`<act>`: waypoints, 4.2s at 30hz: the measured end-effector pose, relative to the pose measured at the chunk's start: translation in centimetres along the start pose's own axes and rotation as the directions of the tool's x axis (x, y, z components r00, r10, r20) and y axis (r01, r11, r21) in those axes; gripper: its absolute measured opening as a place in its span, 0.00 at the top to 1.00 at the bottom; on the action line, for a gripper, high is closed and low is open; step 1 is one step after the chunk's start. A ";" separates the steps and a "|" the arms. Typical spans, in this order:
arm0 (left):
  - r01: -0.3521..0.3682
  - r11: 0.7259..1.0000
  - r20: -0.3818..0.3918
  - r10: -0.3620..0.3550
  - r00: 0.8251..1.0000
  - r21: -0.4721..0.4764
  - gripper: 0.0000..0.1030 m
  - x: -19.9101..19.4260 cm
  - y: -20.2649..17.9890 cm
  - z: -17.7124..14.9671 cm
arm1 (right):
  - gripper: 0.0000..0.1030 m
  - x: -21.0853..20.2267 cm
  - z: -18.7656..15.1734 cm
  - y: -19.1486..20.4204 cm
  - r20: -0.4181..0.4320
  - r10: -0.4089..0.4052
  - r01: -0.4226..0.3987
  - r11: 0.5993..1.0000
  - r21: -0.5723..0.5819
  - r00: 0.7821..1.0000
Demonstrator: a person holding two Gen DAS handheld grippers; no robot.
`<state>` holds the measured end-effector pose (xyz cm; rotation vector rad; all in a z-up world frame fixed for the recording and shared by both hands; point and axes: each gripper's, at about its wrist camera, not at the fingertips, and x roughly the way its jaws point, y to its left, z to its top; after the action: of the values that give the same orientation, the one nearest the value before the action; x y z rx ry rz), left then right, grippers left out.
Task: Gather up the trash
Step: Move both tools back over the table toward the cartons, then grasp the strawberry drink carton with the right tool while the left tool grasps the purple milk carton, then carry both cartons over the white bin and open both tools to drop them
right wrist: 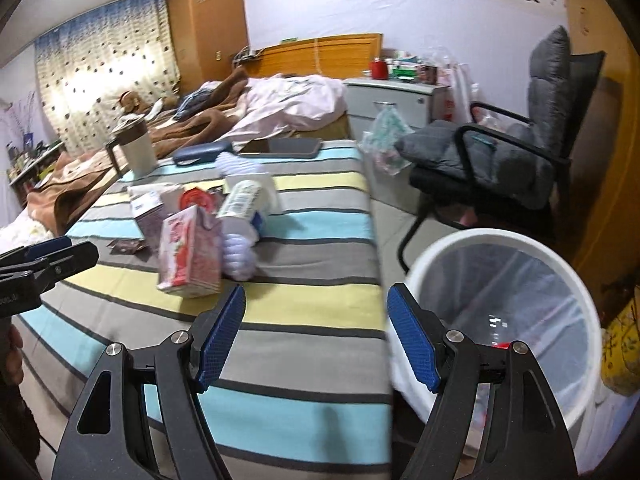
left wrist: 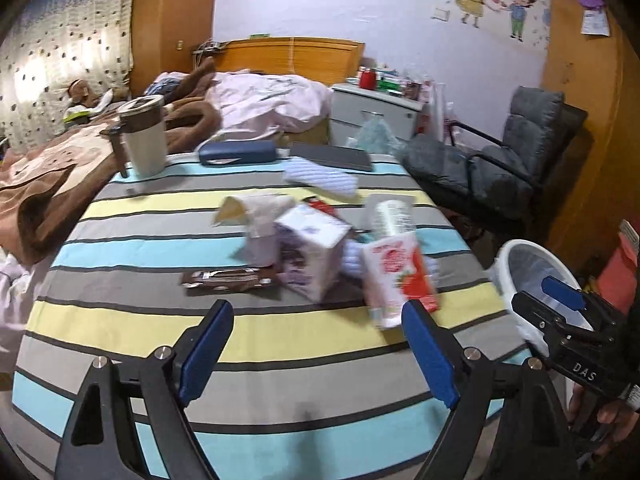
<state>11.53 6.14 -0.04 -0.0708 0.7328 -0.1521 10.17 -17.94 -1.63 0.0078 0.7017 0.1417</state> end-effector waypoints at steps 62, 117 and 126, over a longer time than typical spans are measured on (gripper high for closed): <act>0.033 0.997 -0.040 -0.030 0.999 0.065 0.20 8.8 1.4 4.0 | 0.54 3.6 0.0 2.9 -0.135 0.217 -0.222 0.975 -0.020 0.967; 0.094 0.995 -0.048 -0.092 0.995 0.042 0.37 2.5 0.5 -1.4 | 0.62 2.9 -0.6 4.3 -0.155 0.266 -0.291 0.942 -0.170 0.951; 0.083 0.994 -0.043 -0.080 0.996 0.077 0.39 2.3 -0.7 -1.5 | 0.62 1.7 -0.5 3.6 -0.098 0.242 -0.253 0.959 -0.126 0.965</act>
<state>12.18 5.01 -2.58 -0.0222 0.7632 -0.2610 10.63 -14.20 -2.92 -0.0425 0.7696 0.4336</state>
